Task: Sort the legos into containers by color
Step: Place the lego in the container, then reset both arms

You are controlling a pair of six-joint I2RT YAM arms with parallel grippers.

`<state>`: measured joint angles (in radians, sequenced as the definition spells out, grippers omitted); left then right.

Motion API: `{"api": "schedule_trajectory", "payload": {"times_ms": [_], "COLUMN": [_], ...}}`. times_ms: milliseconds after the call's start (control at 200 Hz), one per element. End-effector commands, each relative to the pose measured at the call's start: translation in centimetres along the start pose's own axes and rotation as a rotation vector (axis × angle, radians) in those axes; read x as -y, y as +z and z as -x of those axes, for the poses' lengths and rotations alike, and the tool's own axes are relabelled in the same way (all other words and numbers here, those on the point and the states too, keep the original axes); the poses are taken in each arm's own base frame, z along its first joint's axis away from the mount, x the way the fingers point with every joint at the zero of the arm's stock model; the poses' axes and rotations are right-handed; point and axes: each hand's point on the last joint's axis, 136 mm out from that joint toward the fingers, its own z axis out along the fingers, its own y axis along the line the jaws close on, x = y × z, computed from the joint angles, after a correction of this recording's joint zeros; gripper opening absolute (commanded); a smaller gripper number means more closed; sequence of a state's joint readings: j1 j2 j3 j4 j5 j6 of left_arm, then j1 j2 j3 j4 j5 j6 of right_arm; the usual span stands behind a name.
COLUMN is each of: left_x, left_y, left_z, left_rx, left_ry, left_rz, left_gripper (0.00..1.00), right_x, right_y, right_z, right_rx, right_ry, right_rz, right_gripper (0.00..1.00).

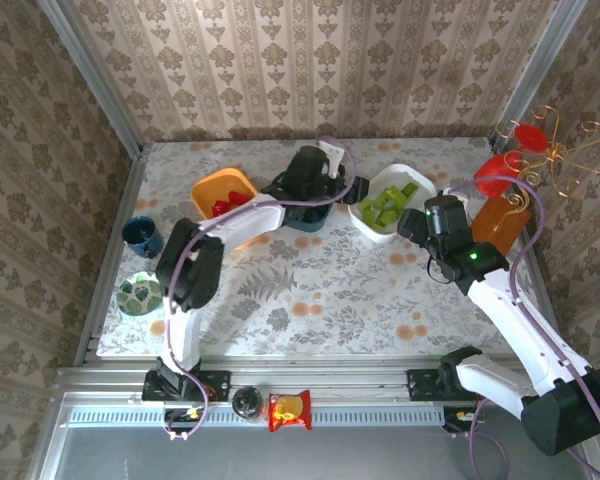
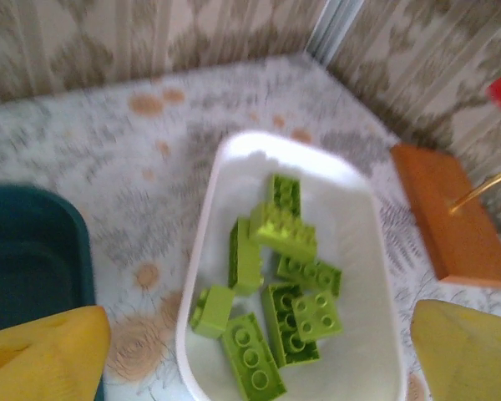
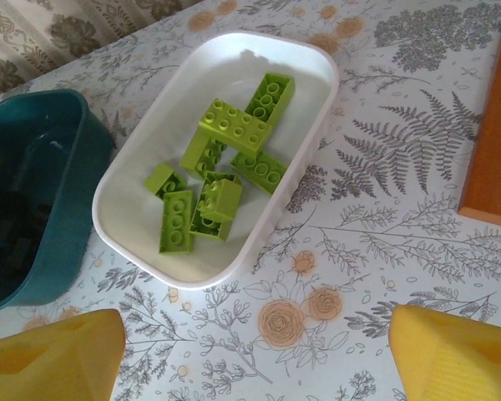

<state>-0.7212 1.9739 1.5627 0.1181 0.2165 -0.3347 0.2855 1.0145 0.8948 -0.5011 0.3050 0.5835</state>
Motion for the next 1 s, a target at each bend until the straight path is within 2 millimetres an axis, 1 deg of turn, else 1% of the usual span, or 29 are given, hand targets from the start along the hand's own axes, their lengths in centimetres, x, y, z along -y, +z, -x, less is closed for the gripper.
{"api": "schedule_trajectory", "payload": {"times_ms": [0,90,210,300,340,370,430,580,685,765,875,945,995], "left_x": [2.2,2.7,3.1,2.8,2.5,2.1,1.1,-1.0,-2.8,-4.9,-6.9,-9.0,-10.2], "left_y": [-4.2,-7.0,-10.4,-12.5,-13.5,-14.3,-16.0,-20.2,-22.6,-24.5,-27.6,-29.8,-30.8], "left_z": [5.1,5.9,5.4,4.1,3.1,2.7,1.5,-1.4,-4.4,-7.0,-8.9,-9.9,-10.4], "left_rx": [0.154,0.199,0.227,0.225,0.219,0.223,0.232,0.248,0.204,0.171,0.217,0.259,0.278], "left_ry": [0.020,0.027,0.017,0.003,-0.002,0.000,-0.003,0.024,0.046,0.044,0.027,-0.038,-0.058], "left_rz": [-0.046,-0.045,-0.034,-0.012,0.005,0.025,0.082,0.203,0.305,0.405,0.498,0.606,0.668], "left_gripper": [1.00,1.00,1.00,1.00,1.00,1.00,1.00,1.00,1.00,1.00,1.00,1.00,1.00], "right_x": [-0.7,-1.1,-1.3,-1.5,-1.7,-1.9,-2.1,-2.2,-2.1,-2.2,-2.2,-2.6,-2.9], "right_y": [0.1,0.3,0.2,0.0,0.0,-0.1,-0.1,-0.4,-0.4,-0.2,0.3,0.6,0.8], "right_z": [0.0,-0.2,-0.2,-0.2,-0.3,-0.4,-0.7,-1.2,-1.4,-1.8,-2.4,-2.8,-3.0], "right_rx": [0.003,-0.005,0.000,0.011,0.011,0.010,0.009,0.022,0.022,0.011,-0.007,-0.022,-0.033], "right_ry": [0.012,0.012,0.018,0.018,0.013,0.008,0.001,-0.004,-0.009,-0.019,-0.023,-0.030,-0.034], "right_rz": [0.045,0.065,0.081,0.107,0.123,0.134,0.156,0.188,0.190,0.196,0.195,0.211,0.223], "right_gripper": [0.85,0.86,0.86,0.87,0.89,0.93,1.00,1.00,1.00,1.00,1.00,1.00,1.00]}}
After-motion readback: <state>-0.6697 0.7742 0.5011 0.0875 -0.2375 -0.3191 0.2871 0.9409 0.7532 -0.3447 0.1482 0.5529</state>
